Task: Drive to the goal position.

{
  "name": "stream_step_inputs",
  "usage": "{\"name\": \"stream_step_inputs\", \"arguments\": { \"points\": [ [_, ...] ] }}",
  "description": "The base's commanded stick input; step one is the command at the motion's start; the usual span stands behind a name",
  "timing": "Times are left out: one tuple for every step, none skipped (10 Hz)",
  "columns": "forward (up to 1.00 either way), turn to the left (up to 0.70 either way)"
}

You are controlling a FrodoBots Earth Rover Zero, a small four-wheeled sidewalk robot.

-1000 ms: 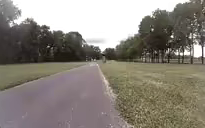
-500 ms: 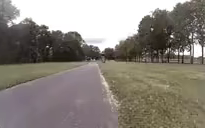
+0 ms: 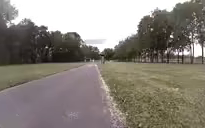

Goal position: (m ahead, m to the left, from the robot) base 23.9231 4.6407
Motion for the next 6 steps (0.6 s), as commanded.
{"name": "stream_step_inputs", "arguments": {
  "points": [
    [0.7,0.0],
    [0.7,0.0],
    [0.7,0.0],
    [0.7,0.0],
    [0.7,0.0],
    [0.7,0.0]
  ]
}}
